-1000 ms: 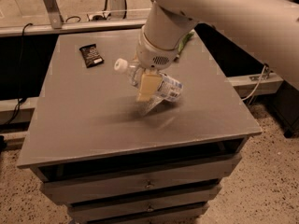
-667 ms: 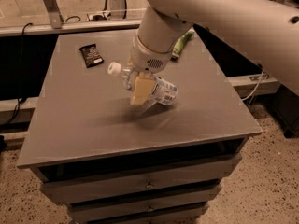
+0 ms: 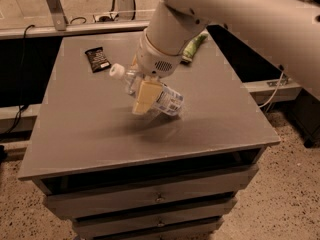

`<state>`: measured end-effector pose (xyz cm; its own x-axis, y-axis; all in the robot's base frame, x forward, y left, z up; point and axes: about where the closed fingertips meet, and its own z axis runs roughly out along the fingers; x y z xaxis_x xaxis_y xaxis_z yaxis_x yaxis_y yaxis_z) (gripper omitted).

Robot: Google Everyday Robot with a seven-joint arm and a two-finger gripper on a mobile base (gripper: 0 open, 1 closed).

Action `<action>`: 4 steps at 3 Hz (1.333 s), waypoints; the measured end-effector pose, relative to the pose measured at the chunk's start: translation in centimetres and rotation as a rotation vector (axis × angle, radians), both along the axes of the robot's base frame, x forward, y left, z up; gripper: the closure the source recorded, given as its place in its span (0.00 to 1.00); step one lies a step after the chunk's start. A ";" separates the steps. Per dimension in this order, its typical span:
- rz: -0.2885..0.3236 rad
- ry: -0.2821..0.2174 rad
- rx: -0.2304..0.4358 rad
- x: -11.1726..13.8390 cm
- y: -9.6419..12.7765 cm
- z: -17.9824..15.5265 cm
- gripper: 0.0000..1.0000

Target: Knock blue plastic bottle over

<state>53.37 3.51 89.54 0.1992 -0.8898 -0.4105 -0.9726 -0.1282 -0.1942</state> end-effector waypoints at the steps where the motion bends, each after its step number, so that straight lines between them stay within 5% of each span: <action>1: 0.006 0.007 0.029 -0.4 0.2 0.6 0.00; 4: -0.016 0.033 0.080 -0.8 -0.4 0.9 0.00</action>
Offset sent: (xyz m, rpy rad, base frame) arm -0.0107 0.0028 0.0124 0.0791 0.0294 0.0087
